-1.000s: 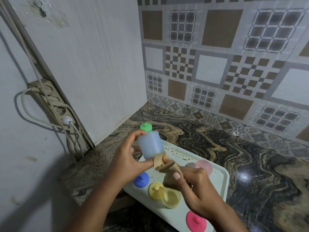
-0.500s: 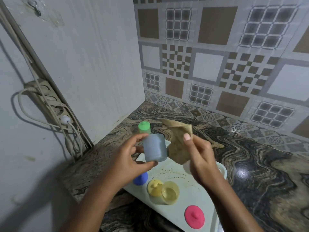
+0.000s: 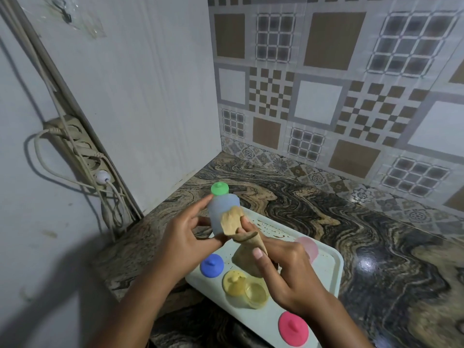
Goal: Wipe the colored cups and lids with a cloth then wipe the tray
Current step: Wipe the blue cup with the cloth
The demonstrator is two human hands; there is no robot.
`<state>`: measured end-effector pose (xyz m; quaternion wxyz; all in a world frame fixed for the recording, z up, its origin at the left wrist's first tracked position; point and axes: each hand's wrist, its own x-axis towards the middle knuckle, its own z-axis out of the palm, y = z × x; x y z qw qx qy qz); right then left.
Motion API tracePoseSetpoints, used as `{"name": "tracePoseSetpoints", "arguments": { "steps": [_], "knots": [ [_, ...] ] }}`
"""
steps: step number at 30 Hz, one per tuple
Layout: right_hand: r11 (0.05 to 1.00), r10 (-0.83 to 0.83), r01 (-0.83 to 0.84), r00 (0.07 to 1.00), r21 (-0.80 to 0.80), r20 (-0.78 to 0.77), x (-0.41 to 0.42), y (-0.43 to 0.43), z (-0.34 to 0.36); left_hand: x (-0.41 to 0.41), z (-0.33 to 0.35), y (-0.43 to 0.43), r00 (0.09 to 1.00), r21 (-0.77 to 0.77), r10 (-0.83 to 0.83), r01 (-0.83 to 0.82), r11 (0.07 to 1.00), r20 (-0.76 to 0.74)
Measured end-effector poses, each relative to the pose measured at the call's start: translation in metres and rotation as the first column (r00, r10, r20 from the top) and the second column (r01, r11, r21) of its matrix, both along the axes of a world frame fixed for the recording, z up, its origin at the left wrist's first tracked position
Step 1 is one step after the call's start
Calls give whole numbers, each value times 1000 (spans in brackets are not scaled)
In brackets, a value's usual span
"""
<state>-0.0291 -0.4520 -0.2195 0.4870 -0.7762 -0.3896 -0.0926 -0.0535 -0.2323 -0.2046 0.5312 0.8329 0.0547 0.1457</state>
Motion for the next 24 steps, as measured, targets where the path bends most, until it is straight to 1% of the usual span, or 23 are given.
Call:
{"name": "tracePoseSetpoints", "arguments": {
  "steps": [2,4,5,7,8,10,12,14,16,18,19,21,22,24],
  "knots": [
    [1000,7,-7,1000,-29,15,-1,-4,-5,0,1,0,1000,17,-3,3,1000,-1],
    [998,14,-16,999,-60,-35,0,-9,-11,0,3,-1,1000,-1,-15,15,1000,15],
    [999,16,-20,997,-47,-80,-1,-12,-13,-1,3,-1,1000,-20,-25,25,999,15],
    [999,-13,23,983,49,-184,-1,-16,-20,-2,3,-1,998,-76,-55,54,996,-5],
    [991,-36,69,966,119,-258,1,-17,-22,-3,3,-2,997,-101,-70,69,993,-14],
    [954,-84,186,919,236,-384,7,-14,-21,-4,1,-3,996,-94,-86,83,992,-25],
    [888,-162,333,872,317,-462,15,-9,-12,-5,-2,-5,994,-82,-103,99,992,-45],
    [836,-206,415,843,359,-496,21,-3,1,-7,-3,-8,991,-59,-95,90,994,-91],
    [820,-160,394,855,416,-494,24,3,12,-9,-4,-10,991,-17,-74,72,997,-110],
    [861,-85,302,879,409,-469,24,11,20,-9,-4,-11,991,8,-72,73,997,-113],
    [902,-76,249,896,353,-438,24,14,21,-8,-5,-12,992,22,-68,71,997,-110],
    [973,-91,150,948,176,-307,23,19,18,-6,-4,-14,996,48,-30,34,998,-88],
    [988,-85,113,966,103,-244,21,20,18,-5,-3,-14,998,68,-9,14,998,-64],
    [996,-65,75,984,56,-164,19,20,16,-3,2,-16,1000,112,5,-2,994,-19]
  ]
}}
